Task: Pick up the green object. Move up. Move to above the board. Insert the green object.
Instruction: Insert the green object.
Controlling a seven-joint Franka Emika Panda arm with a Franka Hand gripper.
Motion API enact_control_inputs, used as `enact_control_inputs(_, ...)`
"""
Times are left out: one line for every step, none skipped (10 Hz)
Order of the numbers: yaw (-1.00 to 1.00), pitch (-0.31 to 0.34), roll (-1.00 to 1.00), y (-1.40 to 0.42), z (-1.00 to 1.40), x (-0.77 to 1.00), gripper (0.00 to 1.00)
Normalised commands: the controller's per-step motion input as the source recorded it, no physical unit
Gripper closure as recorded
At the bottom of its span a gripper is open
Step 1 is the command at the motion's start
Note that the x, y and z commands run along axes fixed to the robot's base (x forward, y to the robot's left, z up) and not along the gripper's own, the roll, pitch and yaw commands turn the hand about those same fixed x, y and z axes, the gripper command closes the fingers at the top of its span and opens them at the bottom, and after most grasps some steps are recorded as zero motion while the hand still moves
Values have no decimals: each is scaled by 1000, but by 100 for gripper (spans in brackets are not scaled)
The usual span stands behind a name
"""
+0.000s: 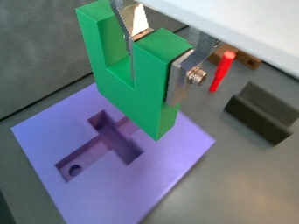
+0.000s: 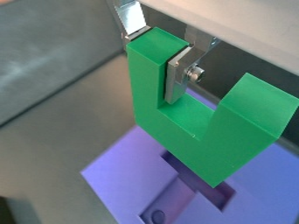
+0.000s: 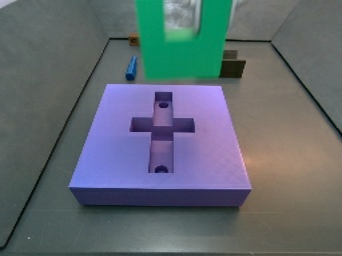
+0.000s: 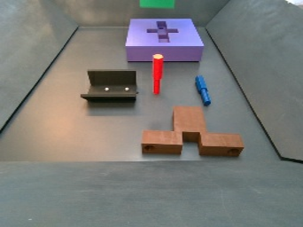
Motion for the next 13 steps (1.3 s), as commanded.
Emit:
enact_control_inputs(-531,-7,0,0,-763,-463,100)
enact_control_inputs(-234,-31,-79,69,-794,-320,100)
enact_control_inputs(31,-31,-156,-111,-520,-91,100)
enact_control_inputs(206,0,-101,-477,-131,380,100)
enact_control_inputs(411,-1,-6,-400,0,557,100)
enact_control_inputs(417,-94,161,-317,-37,466,100)
enact_control_inputs(194,-187,366,0,-114,49,100)
enact_control_inputs(103,-161,351,51,-203,-57,100)
enact_control_inputs(14,-127,304,54,-211,-71,100)
enact_control_inputs(-66,0,150,6,-297,0,100)
enact_control_inputs(-51,0,0,20,-386,0,100)
enact_control_inputs(-9,-17,-37,0,-443,0,100)
enact_control_inputs(0,-19,-97,0,-440,0,100)
